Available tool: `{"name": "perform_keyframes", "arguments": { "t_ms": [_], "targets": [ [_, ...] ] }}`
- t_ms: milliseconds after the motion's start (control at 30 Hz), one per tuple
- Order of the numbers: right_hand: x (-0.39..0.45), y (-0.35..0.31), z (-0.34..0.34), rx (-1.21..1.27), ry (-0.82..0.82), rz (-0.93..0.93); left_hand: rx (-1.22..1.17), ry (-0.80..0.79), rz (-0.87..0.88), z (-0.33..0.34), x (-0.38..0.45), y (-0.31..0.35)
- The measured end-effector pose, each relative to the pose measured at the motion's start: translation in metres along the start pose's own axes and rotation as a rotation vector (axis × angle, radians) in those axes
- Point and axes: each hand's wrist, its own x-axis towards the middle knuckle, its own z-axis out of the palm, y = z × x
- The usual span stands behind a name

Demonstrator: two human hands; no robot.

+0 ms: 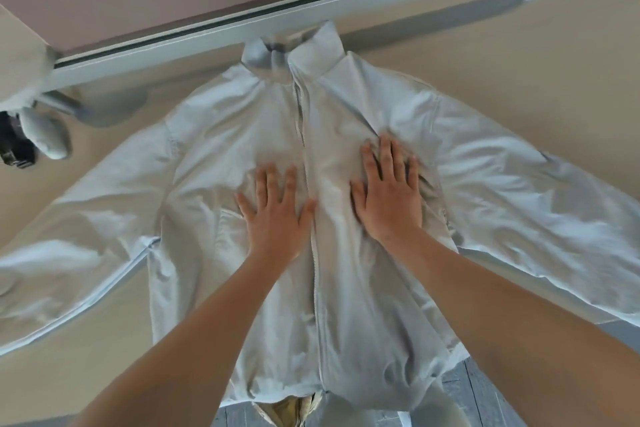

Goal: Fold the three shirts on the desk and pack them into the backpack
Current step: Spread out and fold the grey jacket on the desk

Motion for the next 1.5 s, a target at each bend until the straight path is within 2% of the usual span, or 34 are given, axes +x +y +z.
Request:
{"name": "perform_keyframes", "arguments": {
  "t_ms": [200, 367, 533, 867, 1033, 1100, 1200, 1400, 1500],
  "targets": [
    [-0.005, -0.001, -0.003, -0.014, -0.033, 0.008, -0.014, -0.059, -0.011, 0.000, -0.003, 0.005],
    [-0.064, 0.001, -0.011, 0.014, -0.044, -0.032, -0.047, -0.070, 0.012, -0.008, -0.037, 0.020],
    [-0.151, 0.019, -0.015, 0.086, 0.036, 0.049, -0.123, -0.020, 0.030, 0.008, -0.118, 0.038],
    [-0.310, 0.065, 0.004, 0.089, -0.065, 0.095, -0.114, 0.006, 0.013, 0.056, -0.265, 0.071],
    [-0.357, 0.060, 0.002, 0.196, -0.099, 0.115, -0.066, -0.056, -0.007, 0.060, -0.323, 0.059],
    [-0.368, 0.056, 0.001, 0.324, -0.091, 0.207, -0.123, -0.084, -0.016, 0.058, -0.340, 0.055],
    [-0.378, 0.053, 0.002, 0.488, -0.096, 0.381, -0.263, -0.088, -0.038, 0.056, -0.350, 0.053],
    [-0.378, 0.040, 0.005, 0.426, -0.069, 0.203, -0.406, -0.007, -0.102, 0.053, -0.331, 0.056],
    [-0.370, 0.028, 0.008, 0.425, -0.070, 0.210, -0.457, 0.004, -0.115, 0.049, -0.317, 0.052]
  ]
}}
